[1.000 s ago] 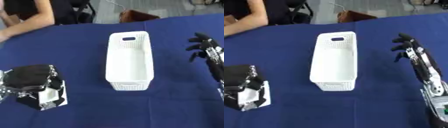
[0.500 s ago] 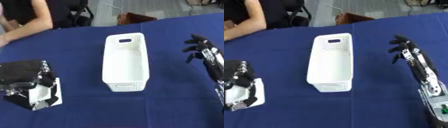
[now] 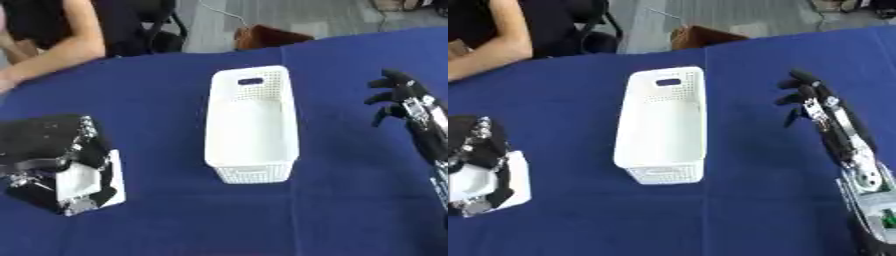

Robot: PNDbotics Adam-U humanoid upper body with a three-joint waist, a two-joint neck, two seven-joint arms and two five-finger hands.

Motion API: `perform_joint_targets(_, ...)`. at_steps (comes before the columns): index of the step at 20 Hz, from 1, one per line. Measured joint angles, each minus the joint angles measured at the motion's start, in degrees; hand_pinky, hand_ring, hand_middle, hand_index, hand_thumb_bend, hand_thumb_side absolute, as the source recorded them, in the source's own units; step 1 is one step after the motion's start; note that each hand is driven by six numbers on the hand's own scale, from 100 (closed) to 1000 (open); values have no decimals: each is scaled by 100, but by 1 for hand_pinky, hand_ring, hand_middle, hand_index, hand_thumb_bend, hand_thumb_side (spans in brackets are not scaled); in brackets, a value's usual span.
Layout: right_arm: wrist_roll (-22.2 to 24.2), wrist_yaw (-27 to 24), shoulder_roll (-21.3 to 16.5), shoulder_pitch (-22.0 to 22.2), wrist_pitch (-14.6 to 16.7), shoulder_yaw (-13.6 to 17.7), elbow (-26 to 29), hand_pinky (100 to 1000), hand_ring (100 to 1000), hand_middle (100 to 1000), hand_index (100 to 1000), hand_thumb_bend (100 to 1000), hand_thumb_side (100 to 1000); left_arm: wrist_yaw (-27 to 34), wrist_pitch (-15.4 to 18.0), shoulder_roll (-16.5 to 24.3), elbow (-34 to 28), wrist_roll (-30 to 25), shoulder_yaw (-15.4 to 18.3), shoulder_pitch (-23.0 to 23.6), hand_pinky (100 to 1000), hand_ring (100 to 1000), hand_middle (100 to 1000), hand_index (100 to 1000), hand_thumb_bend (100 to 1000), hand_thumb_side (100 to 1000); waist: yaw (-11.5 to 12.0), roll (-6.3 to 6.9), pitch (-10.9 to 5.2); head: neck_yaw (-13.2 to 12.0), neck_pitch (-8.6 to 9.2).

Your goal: Pick up objects on the table and place them in the box.

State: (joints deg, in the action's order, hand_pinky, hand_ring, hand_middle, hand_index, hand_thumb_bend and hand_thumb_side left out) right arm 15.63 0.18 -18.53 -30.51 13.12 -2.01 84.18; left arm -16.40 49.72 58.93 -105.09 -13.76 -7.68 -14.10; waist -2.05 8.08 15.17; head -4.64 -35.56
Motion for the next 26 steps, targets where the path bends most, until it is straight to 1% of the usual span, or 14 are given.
perform_joint_targets(4, 14, 1, 0, -1, 9, -11, -1, 412, 670, 759, 933, 100, 861, 230, -25, 90, -13, -25, -2, -258, 100, 100, 100, 100, 100, 244, -50, 5, -25, -3, 3)
perform_joint_targets(5, 21, 1, 1, -2, 13, -20, -1, 413, 670, 759, 933, 100, 881, 295, -37, 90, -10, -37, -5, -334, 100, 100, 100, 100, 100, 316, -70, 6, -28, -5, 4)
perform_joint_targets(6, 29, 1, 1, -2, 17, -30, -2, 413, 670, 759, 933, 100, 861, 364, -48, 90, 2, -48, -8, -420, 100, 100, 100, 100, 100, 245, -91, 10, -28, -10, 5)
perform_joint_targets(8, 44, 7, 2, -4, 11, -46, -4, 413, 670, 760, 933, 100, 862, 501, -86, 90, 46, -87, -12, -592, 100, 100, 100, 100, 100, 245, -137, 25, -30, -36, 7)
perform_joint_targets(9, 50, 10, 2, -4, 6, -48, -9, 413, 670, 759, 933, 100, 848, 568, -110, 90, 72, -110, -15, -657, 100, 100, 100, 100, 100, 208, -155, 34, -32, -54, 7)
perform_joint_targets(10, 54, 12, 2, -5, 2, -56, -15, 413, 670, 760, 933, 100, 862, 637, -135, 90, 98, -135, -23, -718, 100, 100, 100, 100, 100, 245, -173, 41, -37, -55, 7)
perform_joint_targets(13, 64, 16, 3, -5, 8, -77, -16, 413, 670, 760, 933, 100, 862, 802, -201, 89, 167, -202, -44, -852, 100, 100, 100, 100, 100, 245, -210, 66, -70, -57, 7)
perform_joint_targets(17, 78, 16, 3, -5, 19, -78, -17, 413, 670, 759, 933, 100, 852, 921, -267, 85, 212, -267, -47, -923, 100, 100, 100, 100, 100, 255, -242, 83, -72, -58, 7)
perform_joint_targets(23, 81, 16, 4, -6, 20, -81, -17, 413, 670, 760, 933, 100, 863, 981, -310, 73, 296, -311, -47, -984, 100, 100, 100, 100, 100, 245, -271, 84, -72, -58, 8)
perform_joint_targets(26, 94, 16, 7, -12, 13, -102, -17, 413, 670, 760, 933, 100, 863, 977, -314, -10, 444, -314, -47, -1081, 100, 100, 100, 100, 100, 246, -296, 83, -72, -60, 25)
